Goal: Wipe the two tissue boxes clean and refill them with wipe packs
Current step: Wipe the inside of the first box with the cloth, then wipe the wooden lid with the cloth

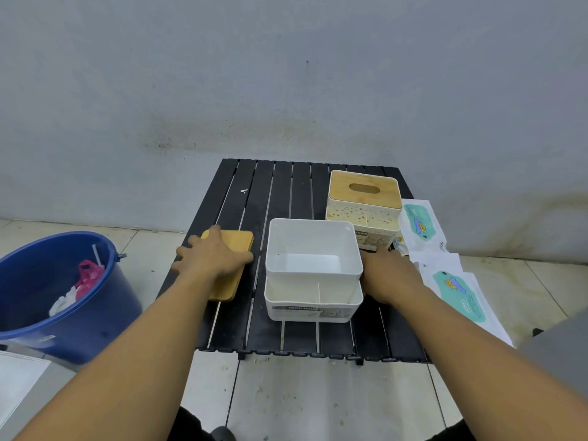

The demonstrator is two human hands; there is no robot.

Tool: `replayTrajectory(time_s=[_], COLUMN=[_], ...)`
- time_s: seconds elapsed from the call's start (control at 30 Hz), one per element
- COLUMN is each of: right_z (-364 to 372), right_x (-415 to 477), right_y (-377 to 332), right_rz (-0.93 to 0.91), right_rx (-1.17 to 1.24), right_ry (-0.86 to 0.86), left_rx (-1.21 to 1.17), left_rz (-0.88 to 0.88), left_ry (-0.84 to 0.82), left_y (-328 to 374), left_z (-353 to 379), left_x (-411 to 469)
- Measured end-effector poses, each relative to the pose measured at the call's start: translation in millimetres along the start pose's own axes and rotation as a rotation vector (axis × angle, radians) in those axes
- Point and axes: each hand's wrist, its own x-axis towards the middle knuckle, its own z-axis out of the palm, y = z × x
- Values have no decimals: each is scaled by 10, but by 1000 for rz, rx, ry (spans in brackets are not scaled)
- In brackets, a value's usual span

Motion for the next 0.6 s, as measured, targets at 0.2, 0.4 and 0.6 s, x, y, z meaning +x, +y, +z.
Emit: replayTrajectory(time_s=[0.2, 0.4, 0.6], right_z=[-57, -899, -1469], right_x=[26, 45, -304], right_y=[59, 114, -511], right_rz=[29, 193, -94], right_rx=[204, 675, 1065], right_ry=[101, 386, 195], left_rx=[-734, -1507, -1568], left_rz=[255, 363, 427], left_ry=[92, -306, -459], left_y=[243, 369, 718], left_z=[-514, -741, -582], left_x=[-273, -707, -1065])
